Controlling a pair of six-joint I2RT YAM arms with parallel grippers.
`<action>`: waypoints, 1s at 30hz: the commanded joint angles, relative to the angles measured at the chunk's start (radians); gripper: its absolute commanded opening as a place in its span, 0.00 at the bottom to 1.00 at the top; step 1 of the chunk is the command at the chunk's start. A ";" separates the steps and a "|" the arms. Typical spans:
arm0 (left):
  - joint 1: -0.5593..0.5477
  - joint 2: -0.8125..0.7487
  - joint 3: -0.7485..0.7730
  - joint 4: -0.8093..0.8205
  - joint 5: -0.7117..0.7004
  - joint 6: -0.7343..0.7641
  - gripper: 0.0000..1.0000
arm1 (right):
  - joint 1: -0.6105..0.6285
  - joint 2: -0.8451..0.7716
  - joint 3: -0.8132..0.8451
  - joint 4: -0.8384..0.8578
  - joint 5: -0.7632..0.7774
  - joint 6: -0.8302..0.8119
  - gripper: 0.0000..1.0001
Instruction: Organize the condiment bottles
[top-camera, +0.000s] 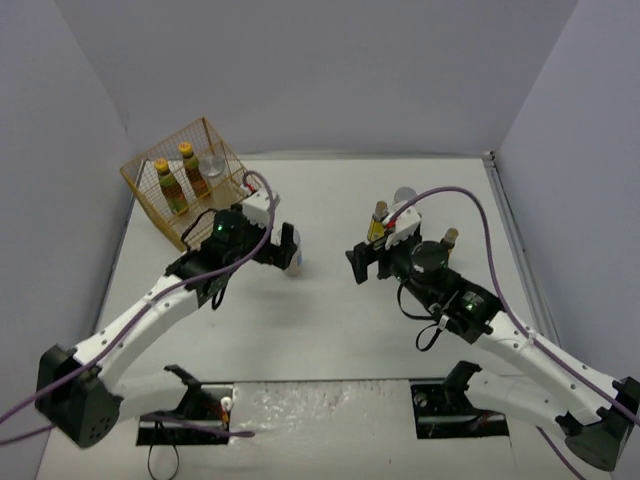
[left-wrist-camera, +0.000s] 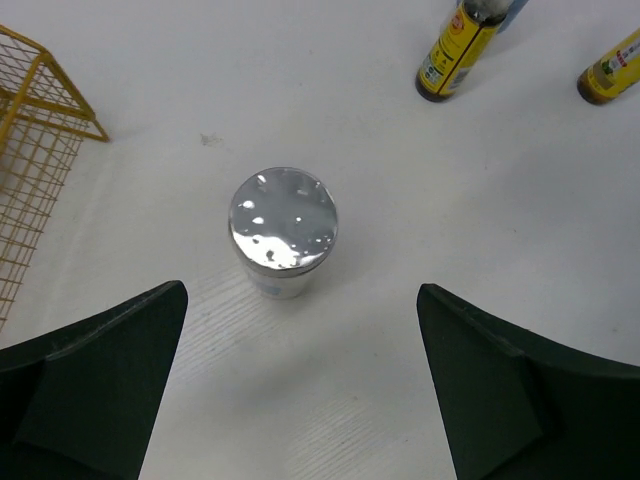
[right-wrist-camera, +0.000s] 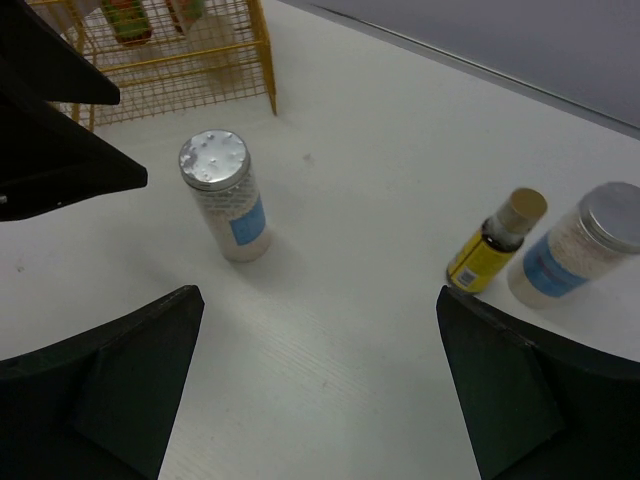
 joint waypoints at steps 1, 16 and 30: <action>-0.039 0.099 0.116 0.035 -0.143 -0.045 0.97 | -0.008 -0.086 -0.017 -0.004 0.102 0.033 1.00; -0.070 0.330 0.160 0.074 -0.192 -0.120 0.92 | -0.014 -0.136 -0.049 -0.023 0.112 0.020 1.00; -0.083 0.261 0.142 0.105 -0.249 -0.117 0.10 | -0.015 -0.147 -0.068 -0.022 0.109 0.014 1.00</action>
